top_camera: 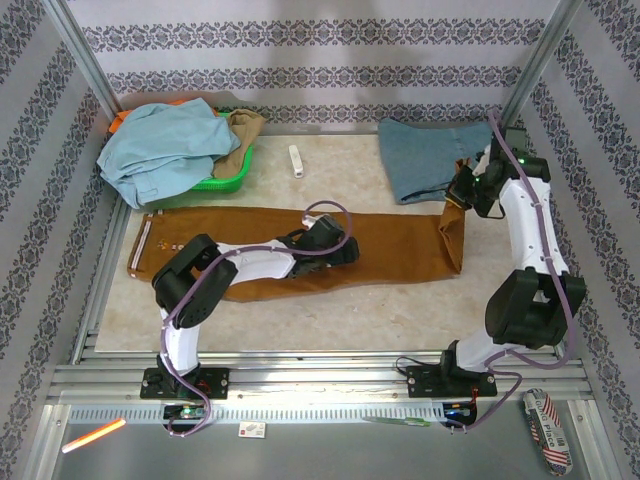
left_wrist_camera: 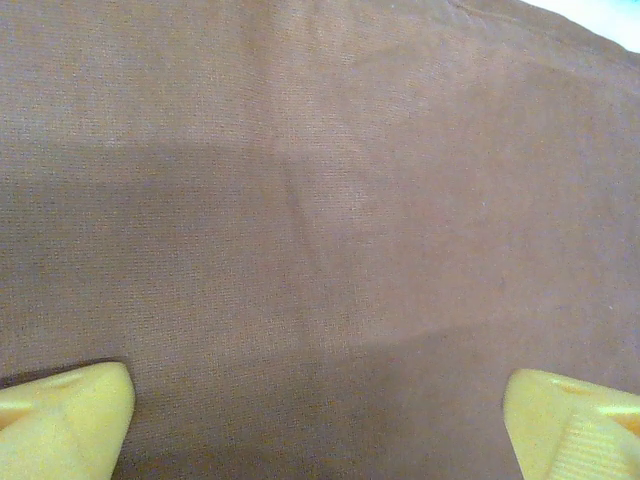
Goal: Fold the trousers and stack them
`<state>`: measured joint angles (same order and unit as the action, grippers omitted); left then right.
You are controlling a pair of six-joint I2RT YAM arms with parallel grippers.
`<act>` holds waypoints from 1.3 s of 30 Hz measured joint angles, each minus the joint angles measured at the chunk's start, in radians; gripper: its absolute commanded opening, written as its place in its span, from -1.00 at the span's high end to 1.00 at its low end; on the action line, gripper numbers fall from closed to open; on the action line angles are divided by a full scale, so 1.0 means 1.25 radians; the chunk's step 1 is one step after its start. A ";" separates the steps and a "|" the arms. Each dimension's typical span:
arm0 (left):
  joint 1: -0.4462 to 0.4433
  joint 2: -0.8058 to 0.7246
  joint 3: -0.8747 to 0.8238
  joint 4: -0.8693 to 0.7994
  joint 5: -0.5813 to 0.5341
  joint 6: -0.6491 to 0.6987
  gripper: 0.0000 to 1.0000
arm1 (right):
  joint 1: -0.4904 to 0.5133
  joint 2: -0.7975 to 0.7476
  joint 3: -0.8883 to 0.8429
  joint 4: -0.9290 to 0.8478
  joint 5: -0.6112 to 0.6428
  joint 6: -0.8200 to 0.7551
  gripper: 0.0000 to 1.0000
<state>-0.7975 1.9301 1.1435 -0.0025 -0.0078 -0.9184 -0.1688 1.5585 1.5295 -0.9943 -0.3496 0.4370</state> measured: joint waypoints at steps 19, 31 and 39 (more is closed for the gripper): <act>0.396 -0.475 -0.313 -0.211 0.084 0.126 -1.00 | 0.455 -0.048 -0.030 0.073 0.017 0.136 1.00; 0.415 -0.406 -0.395 -0.170 0.097 0.170 -1.00 | 0.644 0.225 0.000 0.256 0.051 0.312 1.00; 0.420 -0.412 -0.396 -0.168 0.109 0.179 -1.00 | 0.657 0.313 0.021 0.316 0.055 0.374 1.00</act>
<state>-0.2726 1.4151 0.6491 -0.2119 0.1280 -0.6945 0.6529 1.9499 1.5562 -0.5987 -0.2806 0.9051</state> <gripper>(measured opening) 0.998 0.048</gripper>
